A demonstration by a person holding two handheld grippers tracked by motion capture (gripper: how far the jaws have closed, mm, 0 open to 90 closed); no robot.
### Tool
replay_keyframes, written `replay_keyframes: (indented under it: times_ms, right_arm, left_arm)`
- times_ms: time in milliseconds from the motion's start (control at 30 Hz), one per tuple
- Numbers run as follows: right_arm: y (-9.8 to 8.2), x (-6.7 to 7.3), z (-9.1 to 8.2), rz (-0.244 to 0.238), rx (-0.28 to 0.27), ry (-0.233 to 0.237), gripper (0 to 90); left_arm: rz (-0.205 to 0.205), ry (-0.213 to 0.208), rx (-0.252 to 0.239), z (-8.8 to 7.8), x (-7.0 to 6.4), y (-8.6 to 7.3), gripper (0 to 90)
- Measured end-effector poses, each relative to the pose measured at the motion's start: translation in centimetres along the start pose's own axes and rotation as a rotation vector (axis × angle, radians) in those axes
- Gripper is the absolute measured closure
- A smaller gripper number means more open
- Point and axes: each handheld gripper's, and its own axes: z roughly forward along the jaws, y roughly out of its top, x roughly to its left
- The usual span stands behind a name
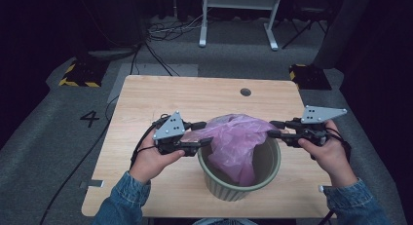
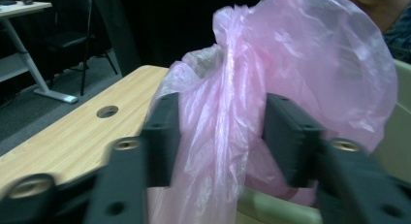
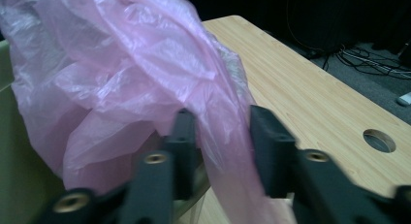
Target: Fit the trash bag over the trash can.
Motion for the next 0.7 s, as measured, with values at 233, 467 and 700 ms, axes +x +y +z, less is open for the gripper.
replay_keyframes:
  times_ms: [233, 467, 700]
  right_arm:
    - [-0.3, 0.8, -1.2, -0.038, -0.007, 0.007, 83.3]
    - [-1.2, 1.0, -2.8, -0.042, -0.016, 0.009, 88.2]
    - [-1.3, 1.3, -4.5, -0.057, -0.030, -0.031, 89.8]
  left_arm:
    - [-0.008, 0.000, -0.022, -1.1, 0.1, 0.0, 89.6]
    - [0.002, 0.022, -0.049, -2.4, 0.6, -0.7, 89.3]
    - [0.038, 0.051, 0.016, -2.6, 0.3, -1.2, 65.9]
